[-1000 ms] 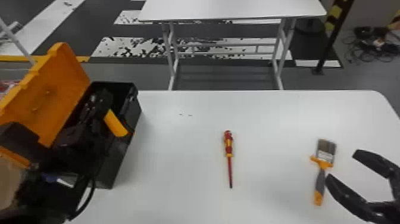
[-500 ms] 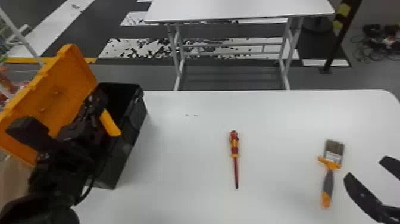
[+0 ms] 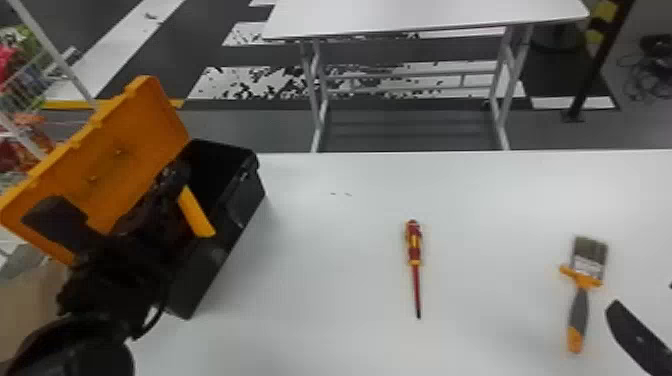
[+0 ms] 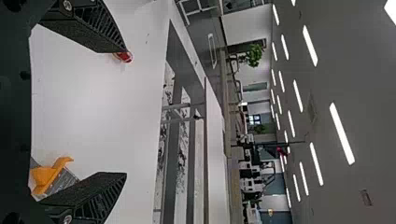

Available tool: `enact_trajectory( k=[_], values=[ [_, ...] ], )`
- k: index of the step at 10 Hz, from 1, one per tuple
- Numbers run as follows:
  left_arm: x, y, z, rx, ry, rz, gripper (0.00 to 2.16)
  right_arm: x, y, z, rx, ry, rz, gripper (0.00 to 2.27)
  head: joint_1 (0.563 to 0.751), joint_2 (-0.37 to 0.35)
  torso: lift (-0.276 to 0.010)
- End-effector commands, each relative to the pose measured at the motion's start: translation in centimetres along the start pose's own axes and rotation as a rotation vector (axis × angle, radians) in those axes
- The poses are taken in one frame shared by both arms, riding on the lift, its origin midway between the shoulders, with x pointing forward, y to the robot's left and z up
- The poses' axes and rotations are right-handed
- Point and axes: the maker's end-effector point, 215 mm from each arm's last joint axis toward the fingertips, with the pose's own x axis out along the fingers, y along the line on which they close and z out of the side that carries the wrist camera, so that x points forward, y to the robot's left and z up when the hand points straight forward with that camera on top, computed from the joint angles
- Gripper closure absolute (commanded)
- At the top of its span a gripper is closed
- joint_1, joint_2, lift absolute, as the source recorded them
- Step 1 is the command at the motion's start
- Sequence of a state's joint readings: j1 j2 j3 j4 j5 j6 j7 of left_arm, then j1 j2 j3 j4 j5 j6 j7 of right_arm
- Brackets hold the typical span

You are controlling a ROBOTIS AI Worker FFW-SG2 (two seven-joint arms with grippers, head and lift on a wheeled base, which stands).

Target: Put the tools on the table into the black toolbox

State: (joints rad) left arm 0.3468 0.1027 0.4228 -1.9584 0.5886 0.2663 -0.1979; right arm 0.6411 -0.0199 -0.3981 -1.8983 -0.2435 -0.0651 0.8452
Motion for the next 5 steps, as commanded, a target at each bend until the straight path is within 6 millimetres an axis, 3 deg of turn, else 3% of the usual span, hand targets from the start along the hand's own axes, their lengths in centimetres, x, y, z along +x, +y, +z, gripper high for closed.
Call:
enact_trajectory(
  k=[1, 3, 4, 5],
  values=[
    [0.0, -0.1, 0.1, -0.004, 0.001, -0.002, 2.14, 0.0, 0.1, -0.2, 0.003, 0.004, 0.000, 0.07, 0.695, 0.178, -0.075],
    [-0.5, -0.3, -0.1, -0.026, 0.025, -0.014, 2.14, 0.0, 0.0, -0.5, 0.007, 0.010, -0.001, 0.07, 0.695, 0.178, -0.075],
    [-1.6, -1.6, -0.4, -0.048, 0.036, -0.044, 2.13, -0.1, 0.0, -0.7, 0.010, 0.013, -0.002, 0.07, 0.695, 0.177, -0.075],
    [-2.9, -4.5, -0.8, -0.091, 0.044, -0.100, 2.13, -0.1, 0.0, -0.7, 0.015, 0.010, -0.006, 0.07, 0.695, 0.171, -0.075]
  ],
)
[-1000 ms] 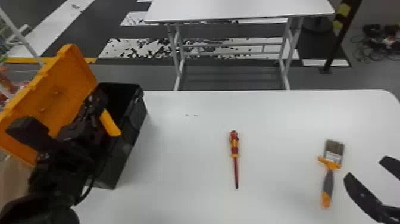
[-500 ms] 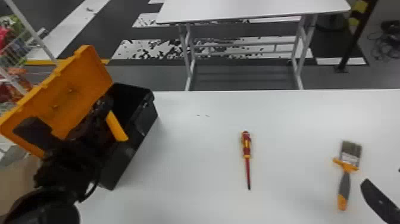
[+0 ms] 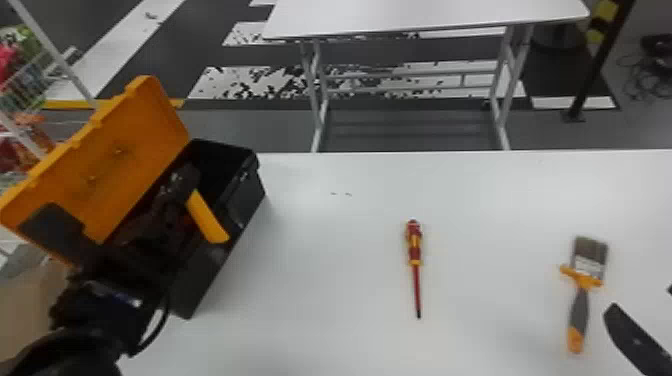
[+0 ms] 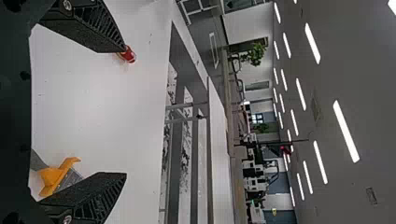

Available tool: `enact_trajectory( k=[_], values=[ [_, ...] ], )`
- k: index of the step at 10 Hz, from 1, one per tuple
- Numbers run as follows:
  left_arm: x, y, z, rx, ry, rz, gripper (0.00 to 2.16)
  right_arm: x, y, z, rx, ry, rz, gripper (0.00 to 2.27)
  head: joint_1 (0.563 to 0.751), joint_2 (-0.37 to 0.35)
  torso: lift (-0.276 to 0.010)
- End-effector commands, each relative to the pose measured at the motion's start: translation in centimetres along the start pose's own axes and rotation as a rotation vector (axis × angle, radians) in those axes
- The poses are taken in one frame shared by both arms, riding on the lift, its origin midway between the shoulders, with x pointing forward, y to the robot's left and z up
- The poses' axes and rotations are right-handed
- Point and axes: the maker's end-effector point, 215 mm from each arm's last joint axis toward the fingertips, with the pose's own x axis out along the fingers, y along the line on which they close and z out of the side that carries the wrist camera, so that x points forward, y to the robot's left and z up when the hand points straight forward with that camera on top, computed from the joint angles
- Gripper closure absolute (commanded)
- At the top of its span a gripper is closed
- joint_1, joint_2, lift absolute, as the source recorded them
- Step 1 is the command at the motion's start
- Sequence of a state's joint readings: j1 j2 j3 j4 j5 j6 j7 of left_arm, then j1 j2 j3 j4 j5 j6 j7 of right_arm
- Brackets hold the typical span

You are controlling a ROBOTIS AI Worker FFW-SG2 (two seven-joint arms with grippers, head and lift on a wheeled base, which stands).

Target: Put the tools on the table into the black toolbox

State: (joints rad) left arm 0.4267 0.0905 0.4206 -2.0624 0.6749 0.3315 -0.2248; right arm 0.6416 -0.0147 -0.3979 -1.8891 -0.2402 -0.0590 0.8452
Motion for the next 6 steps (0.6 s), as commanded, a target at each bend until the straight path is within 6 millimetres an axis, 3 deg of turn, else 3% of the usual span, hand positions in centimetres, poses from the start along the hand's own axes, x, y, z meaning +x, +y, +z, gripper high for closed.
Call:
enact_trajectory(
  k=[1, 3, 6],
  values=[
    [-1.6, -6.0, -1.4, -0.068, 0.020, -0.110, 2.14, -0.1, 0.1, -0.1, 0.008, -0.002, -0.005, 0.07, 0.695, 0.147, -0.075],
    [-2.1, -15.6, -5.6, -0.145, 0.092, -0.275, 2.14, -0.4, -2.0, -1.8, 0.029, 0.020, -0.122, 0.07, 0.695, 0.053, -0.075],
    [-3.2, -27.0, -13.4, -0.182, 0.229, -0.434, 2.14, -3.0, -6.1, -4.6, 0.010, 0.003, -0.336, 0.06, 0.695, -0.260, -0.075]
  ],
)
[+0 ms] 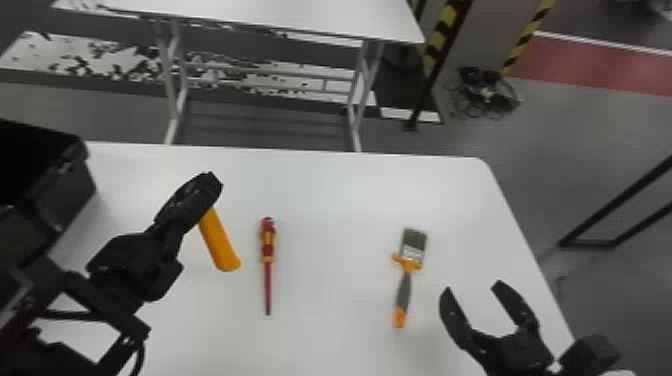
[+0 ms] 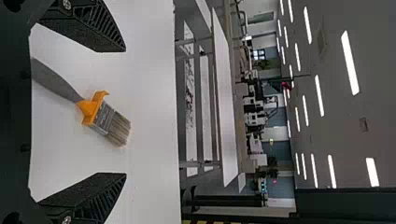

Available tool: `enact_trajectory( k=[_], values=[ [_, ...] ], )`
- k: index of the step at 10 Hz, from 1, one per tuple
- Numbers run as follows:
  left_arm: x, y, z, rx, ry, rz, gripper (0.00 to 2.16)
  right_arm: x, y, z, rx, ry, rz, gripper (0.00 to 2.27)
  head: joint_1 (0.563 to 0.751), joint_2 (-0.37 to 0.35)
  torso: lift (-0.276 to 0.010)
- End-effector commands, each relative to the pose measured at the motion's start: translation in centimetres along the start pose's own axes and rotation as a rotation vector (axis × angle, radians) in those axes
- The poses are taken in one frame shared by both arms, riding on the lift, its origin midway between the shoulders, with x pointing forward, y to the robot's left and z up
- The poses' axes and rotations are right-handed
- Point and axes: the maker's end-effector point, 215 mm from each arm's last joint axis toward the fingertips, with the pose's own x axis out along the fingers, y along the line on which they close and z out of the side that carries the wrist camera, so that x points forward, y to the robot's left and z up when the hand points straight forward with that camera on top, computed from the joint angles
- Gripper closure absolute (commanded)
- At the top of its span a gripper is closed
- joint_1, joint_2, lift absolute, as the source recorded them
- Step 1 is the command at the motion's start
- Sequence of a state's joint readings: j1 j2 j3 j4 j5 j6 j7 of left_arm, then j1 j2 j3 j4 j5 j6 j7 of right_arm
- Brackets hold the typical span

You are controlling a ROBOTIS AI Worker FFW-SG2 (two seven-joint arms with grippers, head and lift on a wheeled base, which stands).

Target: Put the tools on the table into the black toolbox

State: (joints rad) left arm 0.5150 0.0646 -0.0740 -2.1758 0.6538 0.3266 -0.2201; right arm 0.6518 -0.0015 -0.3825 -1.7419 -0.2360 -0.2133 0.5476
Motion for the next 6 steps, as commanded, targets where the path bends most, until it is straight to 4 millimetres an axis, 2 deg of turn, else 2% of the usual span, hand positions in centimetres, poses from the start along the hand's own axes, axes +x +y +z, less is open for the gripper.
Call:
enact_trajectory(
  k=[1, 3, 4, 5, 6],
  values=[
    [2.0, -4.7, -4.1, -0.023, 0.062, -0.080, 2.14, -1.6, -1.5, -0.6, -0.002, -0.037, -0.047, 0.06, 0.695, -0.350, -0.075],
    [5.0, -11.4, -8.9, -0.038, 0.132, -0.183, 2.14, -4.1, -3.3, -0.9, -0.010, -0.078, -0.097, 0.05, 0.695, -0.350, -0.075],
    [7.6, -14.5, -9.7, 0.016, 0.098, -0.237, 2.14, -4.9, -3.9, -1.2, 0.001, -0.079, -0.110, 0.05, 0.695, -0.350, -0.075],
    [10.3, -15.2, -12.0, 0.080, 0.133, -0.247, 2.14, -5.2, -4.0, -1.5, 0.003, -0.075, -0.111, 0.05, 0.695, -0.350, -0.075],
    [12.4, -14.3, -14.8, 0.134, 0.192, -0.237, 2.14, -5.6, -3.9, -1.8, 0.002, -0.070, -0.107, 0.05, 0.695, -0.350, -0.075]
  ],
)
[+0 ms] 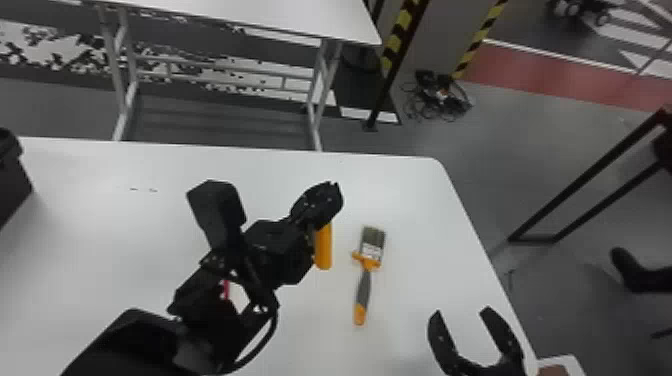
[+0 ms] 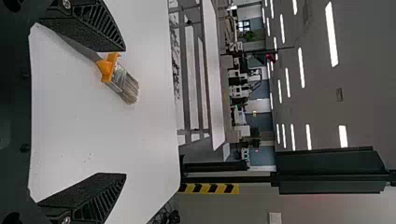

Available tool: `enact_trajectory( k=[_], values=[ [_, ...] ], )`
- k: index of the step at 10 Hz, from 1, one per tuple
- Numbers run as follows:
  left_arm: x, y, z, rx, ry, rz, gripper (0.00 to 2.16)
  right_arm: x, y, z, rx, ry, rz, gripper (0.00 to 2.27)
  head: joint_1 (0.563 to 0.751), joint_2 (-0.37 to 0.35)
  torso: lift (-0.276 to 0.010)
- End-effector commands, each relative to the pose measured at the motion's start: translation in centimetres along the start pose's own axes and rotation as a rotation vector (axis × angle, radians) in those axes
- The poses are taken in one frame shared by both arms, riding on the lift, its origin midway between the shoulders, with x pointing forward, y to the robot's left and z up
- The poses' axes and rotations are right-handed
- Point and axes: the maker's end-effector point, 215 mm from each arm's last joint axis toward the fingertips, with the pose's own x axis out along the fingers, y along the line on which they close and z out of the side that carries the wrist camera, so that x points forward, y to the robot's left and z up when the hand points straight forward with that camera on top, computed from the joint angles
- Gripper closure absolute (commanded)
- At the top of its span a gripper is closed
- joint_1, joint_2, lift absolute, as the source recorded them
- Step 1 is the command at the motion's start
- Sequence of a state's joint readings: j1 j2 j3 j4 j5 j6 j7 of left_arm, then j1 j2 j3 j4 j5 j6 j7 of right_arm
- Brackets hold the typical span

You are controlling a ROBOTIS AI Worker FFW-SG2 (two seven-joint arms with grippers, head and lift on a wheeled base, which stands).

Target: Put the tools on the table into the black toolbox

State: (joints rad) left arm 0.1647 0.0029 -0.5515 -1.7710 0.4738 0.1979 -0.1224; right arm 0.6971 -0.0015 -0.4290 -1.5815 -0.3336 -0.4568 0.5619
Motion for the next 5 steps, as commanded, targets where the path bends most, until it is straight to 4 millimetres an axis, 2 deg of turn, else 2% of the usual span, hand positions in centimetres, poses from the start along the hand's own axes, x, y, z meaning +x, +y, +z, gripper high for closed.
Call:
enact_trajectory(
  k=[1, 2, 3, 4, 5],
  values=[
    [2.8, 1.5, -4.0, 0.054, 0.097, -0.003, 2.06, -0.5, 0.0, -0.3, -0.001, 0.001, -0.002, 0.05, 0.695, -0.350, -0.075],
    [3.7, 2.9, -4.1, 0.107, 0.067, 0.039, 0.88, -0.8, 0.0, -0.4, -0.001, 0.002, 0.000, 0.05, 0.695, -0.350, -0.075],
    [3.9, 3.6, -4.3, 0.154, 0.071, 0.060, 0.00, -1.1, -0.2, -0.5, 0.005, 0.001, -0.003, 0.05, 0.695, -0.350, -0.075],
    [3.7, 4.1, -3.6, 0.138, 0.057, 0.080, 0.00, -1.4, -0.7, -0.8, 0.008, 0.009, -0.013, 0.05, 0.695, -0.350, -0.075],
    [3.1, 2.4, -2.0, 0.116, 0.014, 0.063, 0.03, -1.8, -0.8, -0.9, 0.004, 0.006, -0.010, 0.05, 0.695, -0.350, -0.075]
  ],
)
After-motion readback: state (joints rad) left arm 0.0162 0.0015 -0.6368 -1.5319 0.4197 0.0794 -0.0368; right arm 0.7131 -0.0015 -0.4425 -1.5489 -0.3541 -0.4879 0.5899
